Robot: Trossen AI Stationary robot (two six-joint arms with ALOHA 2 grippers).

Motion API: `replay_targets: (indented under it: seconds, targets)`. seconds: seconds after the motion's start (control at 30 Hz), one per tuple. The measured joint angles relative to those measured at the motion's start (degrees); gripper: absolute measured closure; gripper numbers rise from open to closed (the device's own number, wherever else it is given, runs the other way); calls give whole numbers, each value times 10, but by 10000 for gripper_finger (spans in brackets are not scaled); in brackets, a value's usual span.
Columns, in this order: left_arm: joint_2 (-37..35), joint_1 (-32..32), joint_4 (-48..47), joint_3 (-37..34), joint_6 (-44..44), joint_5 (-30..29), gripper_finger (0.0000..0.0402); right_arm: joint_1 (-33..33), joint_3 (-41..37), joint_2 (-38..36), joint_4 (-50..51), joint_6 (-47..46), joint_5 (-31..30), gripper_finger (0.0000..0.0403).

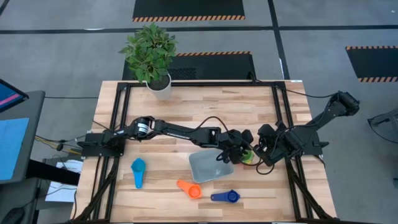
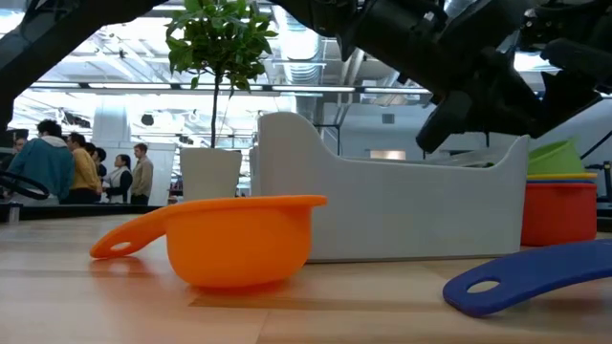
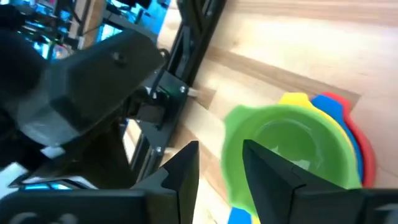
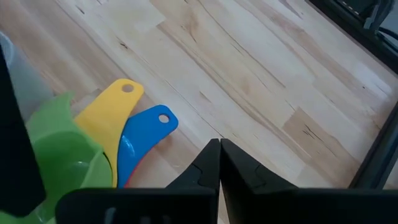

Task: Nest measuring cups in basket
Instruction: Stack the green measuring cup on top of the yellow measuring cup

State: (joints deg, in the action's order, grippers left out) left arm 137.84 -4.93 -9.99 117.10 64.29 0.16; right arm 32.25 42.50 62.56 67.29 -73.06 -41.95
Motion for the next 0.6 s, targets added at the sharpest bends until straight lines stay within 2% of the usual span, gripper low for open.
replay_targets:
  seconds: [0.1, 0.3, 0.5, 0.6]
  targets:
    - [0, 0, 2, 0, 13, -23, 278, 0, 0, 0, 0, 0, 0, 370]
    - [-3, 0, -16, 2, 41, -111, 277, 0, 0, 0, 9, 0, 0, 376]
    - [-6, 0, -154, 66, -1, -208, 278, 1, 0, -5, 12, 1, 0, 371]
    - [-5, 0, -271, 115, -42, -260, 280, 11, 0, -12, 16, 2, 4, 368]
